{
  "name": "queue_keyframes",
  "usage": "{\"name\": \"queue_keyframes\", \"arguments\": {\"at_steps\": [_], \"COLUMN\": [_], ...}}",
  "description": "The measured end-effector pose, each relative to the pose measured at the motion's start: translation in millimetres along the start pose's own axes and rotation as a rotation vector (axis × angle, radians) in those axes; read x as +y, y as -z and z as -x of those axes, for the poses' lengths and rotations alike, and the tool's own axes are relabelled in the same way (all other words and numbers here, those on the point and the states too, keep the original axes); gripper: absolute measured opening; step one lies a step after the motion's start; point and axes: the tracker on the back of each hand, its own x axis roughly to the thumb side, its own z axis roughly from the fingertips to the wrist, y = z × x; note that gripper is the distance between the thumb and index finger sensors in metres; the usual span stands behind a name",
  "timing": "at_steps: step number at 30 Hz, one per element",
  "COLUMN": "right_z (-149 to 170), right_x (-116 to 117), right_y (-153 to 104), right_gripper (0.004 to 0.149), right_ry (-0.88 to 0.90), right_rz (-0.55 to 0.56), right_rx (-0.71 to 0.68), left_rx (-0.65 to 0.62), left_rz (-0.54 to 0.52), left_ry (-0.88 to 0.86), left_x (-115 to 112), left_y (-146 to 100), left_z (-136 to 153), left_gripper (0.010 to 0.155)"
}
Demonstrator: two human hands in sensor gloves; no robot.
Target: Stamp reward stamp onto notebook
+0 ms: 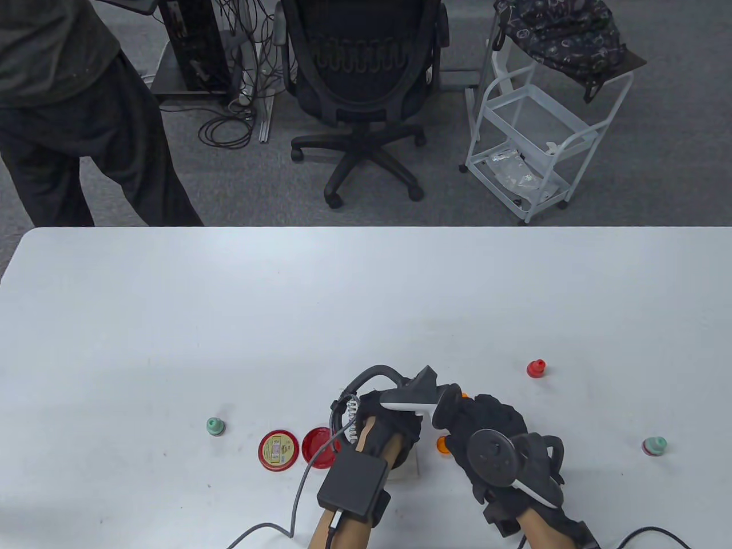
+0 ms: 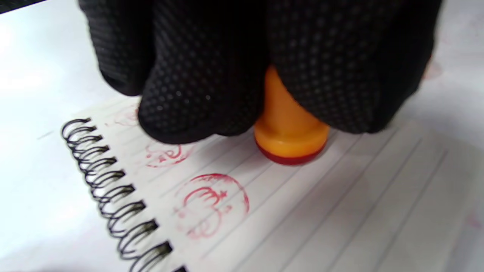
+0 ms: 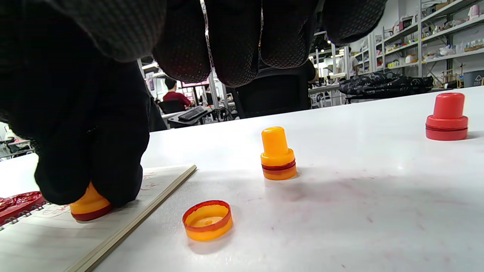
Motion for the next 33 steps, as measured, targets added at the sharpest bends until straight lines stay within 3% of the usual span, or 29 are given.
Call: {"name": "queue_keyframes", "arguments": {"at_steps": [10,20,33], "right_z": [-0.3,-0.8,-3.2], "right_x": [0.1,0.3,0.2], "right_y": [0.5,1.3,1.6], "right_gripper": [0.051,0.051,0.051], "right_ry": [-0.004,-0.005,-0.013], "right_rz": [-0.009,-0.024,-0.03], "right_rx": [0.002,0.004,-0.011], "left_rx": [-0.023,-0.015,-0.046], "left_rz": [0.014,0.022,-0.17], "left_ry": [-0.106,-0.08,0.04], "left_x": [-2.8,-3.0,-13.0], "left_y": [0.9,1.4,-20.7], "left_z": [12.3,8.2,-3.6], "left_gripper": [0.045,0.046,0.044]}}
